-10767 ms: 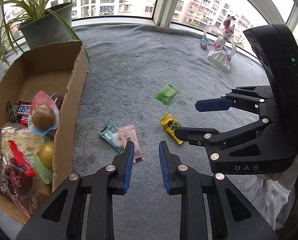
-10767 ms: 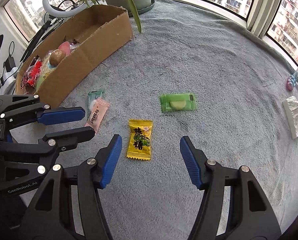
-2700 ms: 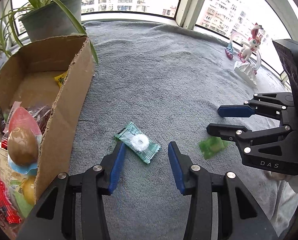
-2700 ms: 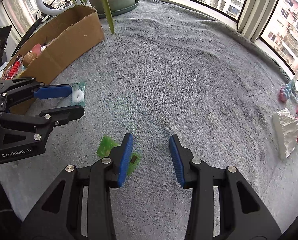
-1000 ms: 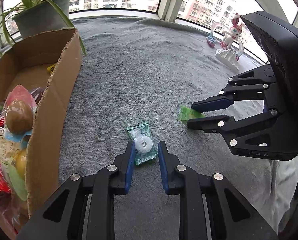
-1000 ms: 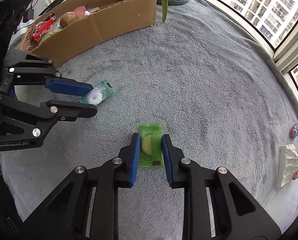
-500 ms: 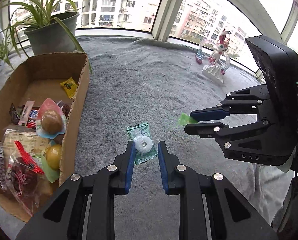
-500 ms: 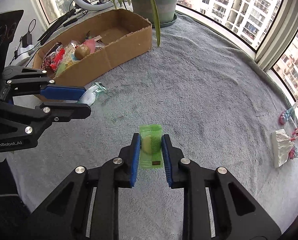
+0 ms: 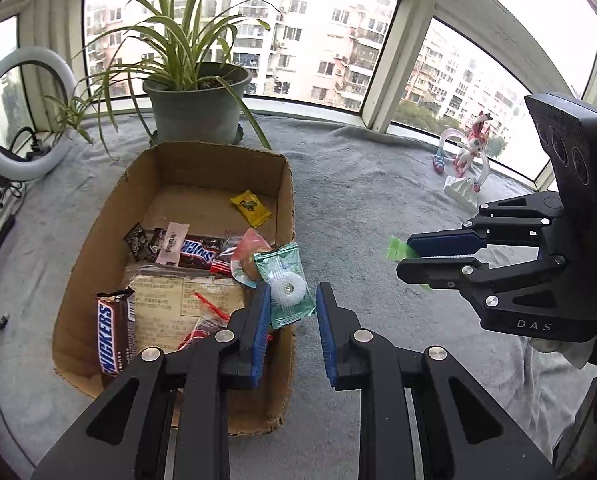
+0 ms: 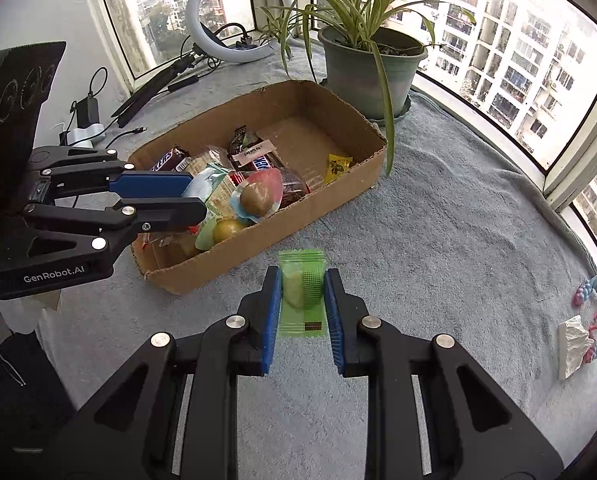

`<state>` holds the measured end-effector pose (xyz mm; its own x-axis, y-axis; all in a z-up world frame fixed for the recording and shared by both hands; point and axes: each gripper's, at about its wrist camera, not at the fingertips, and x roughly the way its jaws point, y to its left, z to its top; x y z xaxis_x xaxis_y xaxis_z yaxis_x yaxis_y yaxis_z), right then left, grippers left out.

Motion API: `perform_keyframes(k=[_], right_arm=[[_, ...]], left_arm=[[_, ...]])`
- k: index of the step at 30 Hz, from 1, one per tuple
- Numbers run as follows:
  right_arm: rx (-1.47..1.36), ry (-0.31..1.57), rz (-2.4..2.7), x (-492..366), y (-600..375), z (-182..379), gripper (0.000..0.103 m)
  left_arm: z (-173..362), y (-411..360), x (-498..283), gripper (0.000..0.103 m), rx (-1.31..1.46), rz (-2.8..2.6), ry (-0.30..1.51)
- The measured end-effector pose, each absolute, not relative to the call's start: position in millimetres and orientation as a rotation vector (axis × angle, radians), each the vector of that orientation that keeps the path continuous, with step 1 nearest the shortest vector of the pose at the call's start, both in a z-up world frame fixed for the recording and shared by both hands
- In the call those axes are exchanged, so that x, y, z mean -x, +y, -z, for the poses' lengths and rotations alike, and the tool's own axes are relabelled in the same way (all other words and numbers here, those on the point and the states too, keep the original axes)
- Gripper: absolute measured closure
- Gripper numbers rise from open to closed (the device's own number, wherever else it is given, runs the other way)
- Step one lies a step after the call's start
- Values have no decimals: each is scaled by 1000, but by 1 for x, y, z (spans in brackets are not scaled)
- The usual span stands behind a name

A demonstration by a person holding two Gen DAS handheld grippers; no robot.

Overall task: Organize snacks
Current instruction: 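Carry the mint packet with the left gripper while the right gripper carries the lime packet over the box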

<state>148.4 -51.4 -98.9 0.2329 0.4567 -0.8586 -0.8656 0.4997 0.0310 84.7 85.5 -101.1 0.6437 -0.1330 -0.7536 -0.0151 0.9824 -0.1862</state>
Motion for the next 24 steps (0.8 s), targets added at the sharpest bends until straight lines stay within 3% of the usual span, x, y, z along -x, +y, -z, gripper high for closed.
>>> perform_keyframes(k=[24], right_arm=[[538,929,-1021,-139,44,103,80]], left_arm=[[107,158,-81,82,229,-47,854]])
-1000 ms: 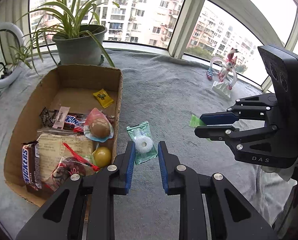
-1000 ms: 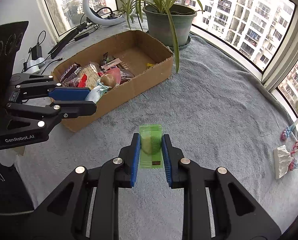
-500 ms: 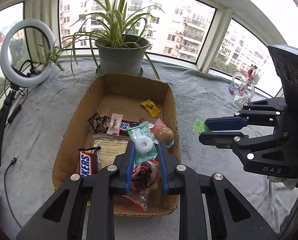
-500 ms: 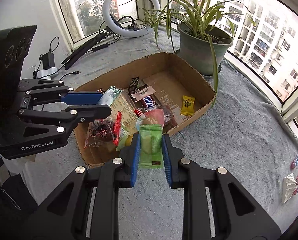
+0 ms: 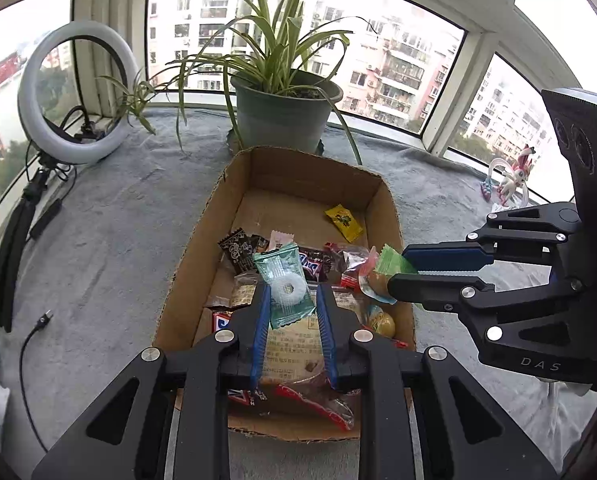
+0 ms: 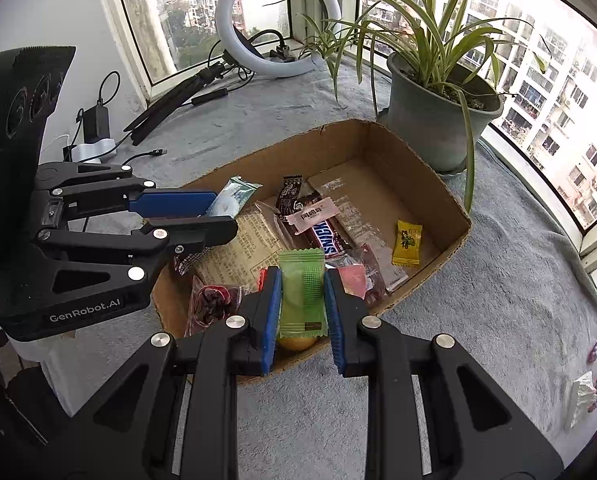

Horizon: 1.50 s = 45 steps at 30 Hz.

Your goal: Organize snacks

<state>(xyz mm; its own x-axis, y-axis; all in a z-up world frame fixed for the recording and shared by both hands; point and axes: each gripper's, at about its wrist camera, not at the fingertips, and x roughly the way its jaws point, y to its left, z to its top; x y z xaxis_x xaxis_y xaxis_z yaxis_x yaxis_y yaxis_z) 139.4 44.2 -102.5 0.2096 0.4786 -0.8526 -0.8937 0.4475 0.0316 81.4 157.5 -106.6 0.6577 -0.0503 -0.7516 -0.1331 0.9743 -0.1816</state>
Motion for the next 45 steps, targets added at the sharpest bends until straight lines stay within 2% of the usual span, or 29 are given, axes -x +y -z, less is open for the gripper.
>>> perform_keyframes(k=[12,14,16,17,21,23,25,29,31,34,37,45], right_arm=[[544,914,-1021,-140,52,100,79],[545,911,-1019,-139,52,100,76],[547,899,-1013,-139,51,99,59],[546,894,-1011,-138,50,98,54],[548,883,-1009,-136,49,94,50],[553,873,-1000,-135,48,93,42],[557,860,-988,-134,46,91,32],[556,854,-954,-134,43,89,26],[556,845,-926,-133,40,87,19],[532,842,-893,-132,36,85,19],[511,834,-840,-131,31,82,19],[436,802,-764,-123,15,70,18]], left_arm=[[105,160,-84,80,229,-58,851],[105,161,-84,80,232,-64,851],[104,162,-83,79,234,-68,850],[104,162,-82,79,232,-70,850],[103,162,-81,79,228,-81,848],[102,162,-80,79,226,-85,846],[101,162,-79,73,226,-87,845],[99,163,-77,63,221,-99,838],[98,163,-76,57,217,-104,835],[97,163,-74,44,215,-121,837],[96,164,-72,38,217,-146,836],[92,159,-64,33,199,-179,828]])
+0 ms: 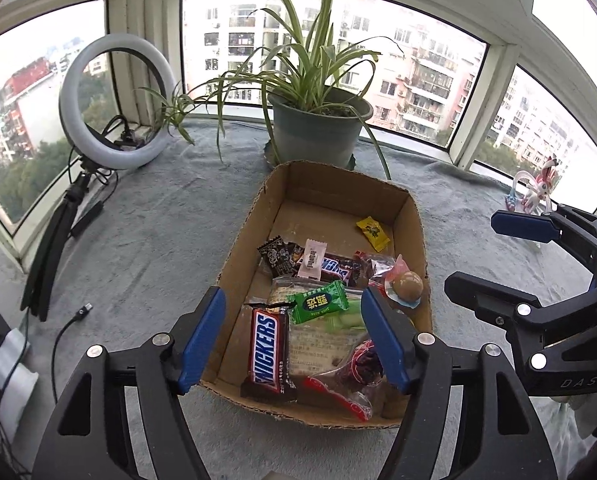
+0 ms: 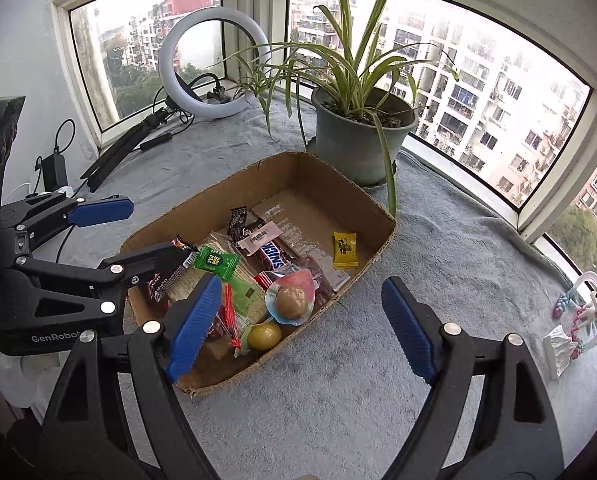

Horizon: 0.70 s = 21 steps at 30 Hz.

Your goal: Organize snacks

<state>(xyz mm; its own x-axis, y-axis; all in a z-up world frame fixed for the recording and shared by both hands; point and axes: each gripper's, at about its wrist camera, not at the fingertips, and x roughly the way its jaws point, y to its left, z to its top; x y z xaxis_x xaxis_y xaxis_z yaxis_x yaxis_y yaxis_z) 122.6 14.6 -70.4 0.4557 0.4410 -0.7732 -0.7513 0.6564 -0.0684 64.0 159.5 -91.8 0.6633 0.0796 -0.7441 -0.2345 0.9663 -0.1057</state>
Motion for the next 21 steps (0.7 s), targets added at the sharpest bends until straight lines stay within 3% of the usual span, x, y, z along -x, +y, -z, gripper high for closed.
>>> perform_keyframes(k=[21], right_arm=[[335,765,-719,-109,-11,51,18]], left_arm=[[77,144,-43,32,192,-247,799]])
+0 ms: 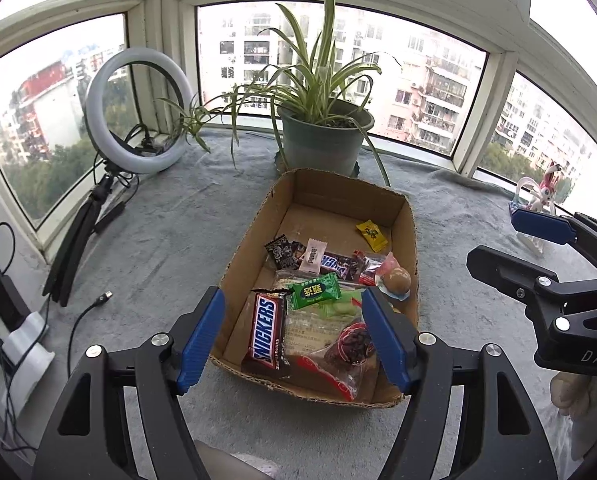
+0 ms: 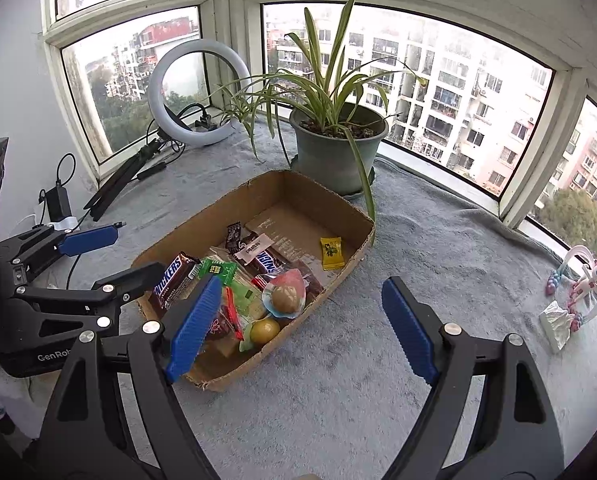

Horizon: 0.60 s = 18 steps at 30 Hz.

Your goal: Organize snacks

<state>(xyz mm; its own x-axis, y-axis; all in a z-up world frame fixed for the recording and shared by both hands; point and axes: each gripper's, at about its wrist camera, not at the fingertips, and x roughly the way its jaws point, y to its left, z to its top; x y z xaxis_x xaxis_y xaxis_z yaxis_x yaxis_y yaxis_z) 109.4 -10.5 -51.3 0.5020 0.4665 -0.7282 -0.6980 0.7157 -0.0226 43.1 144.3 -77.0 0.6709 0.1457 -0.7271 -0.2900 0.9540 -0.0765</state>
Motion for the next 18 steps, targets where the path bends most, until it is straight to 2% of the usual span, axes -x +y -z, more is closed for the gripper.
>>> perform_keyframes(k=[18], right_arm=[[316,762,-724,-99,-20,47,18]], left_arm=[[68,136,-33,32,195,-252,789]])
